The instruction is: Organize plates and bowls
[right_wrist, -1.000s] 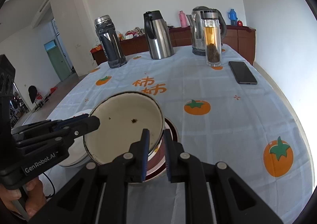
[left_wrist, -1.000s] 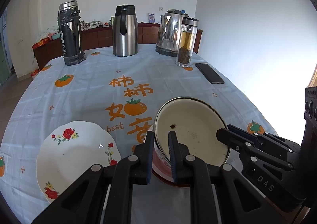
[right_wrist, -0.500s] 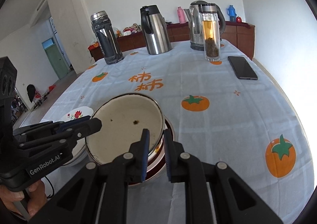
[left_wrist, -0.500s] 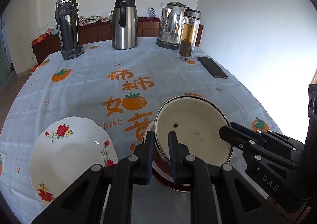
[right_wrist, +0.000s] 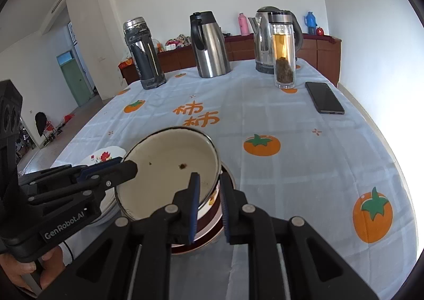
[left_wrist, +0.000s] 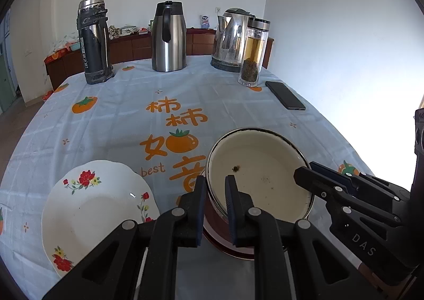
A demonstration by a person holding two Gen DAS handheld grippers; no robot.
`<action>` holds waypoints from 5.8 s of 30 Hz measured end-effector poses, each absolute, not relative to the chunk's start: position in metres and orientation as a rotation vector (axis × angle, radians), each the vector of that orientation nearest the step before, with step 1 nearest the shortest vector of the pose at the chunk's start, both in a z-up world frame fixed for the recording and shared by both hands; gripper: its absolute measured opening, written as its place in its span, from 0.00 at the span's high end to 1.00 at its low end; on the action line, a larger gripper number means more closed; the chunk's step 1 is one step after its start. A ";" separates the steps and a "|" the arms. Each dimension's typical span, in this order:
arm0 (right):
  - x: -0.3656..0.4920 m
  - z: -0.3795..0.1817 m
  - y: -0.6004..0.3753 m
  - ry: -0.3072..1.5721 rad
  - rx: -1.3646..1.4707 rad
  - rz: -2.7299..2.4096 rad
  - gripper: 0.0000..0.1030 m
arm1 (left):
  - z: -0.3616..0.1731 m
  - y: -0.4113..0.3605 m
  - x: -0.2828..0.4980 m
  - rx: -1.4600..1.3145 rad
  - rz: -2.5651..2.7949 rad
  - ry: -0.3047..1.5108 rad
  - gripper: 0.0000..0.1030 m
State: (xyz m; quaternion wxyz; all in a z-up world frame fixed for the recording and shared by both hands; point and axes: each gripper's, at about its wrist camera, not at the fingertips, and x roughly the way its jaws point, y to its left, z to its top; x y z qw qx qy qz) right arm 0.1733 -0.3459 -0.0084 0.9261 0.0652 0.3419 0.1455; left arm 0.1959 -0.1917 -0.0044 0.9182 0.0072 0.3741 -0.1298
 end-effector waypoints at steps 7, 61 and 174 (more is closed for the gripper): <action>0.174 -0.010 -0.346 0.707 0.136 0.300 0.85 | -0.015 -0.191 0.199 0.013 -0.266 0.798 0.84; 0.167 -0.021 -0.335 0.723 0.042 0.286 0.84 | -0.022 -0.191 0.188 0.015 -0.253 0.790 0.84; 0.182 -0.029 -0.346 0.811 0.106 0.244 0.77 | -0.034 -0.191 0.200 -0.040 -0.210 0.938 0.64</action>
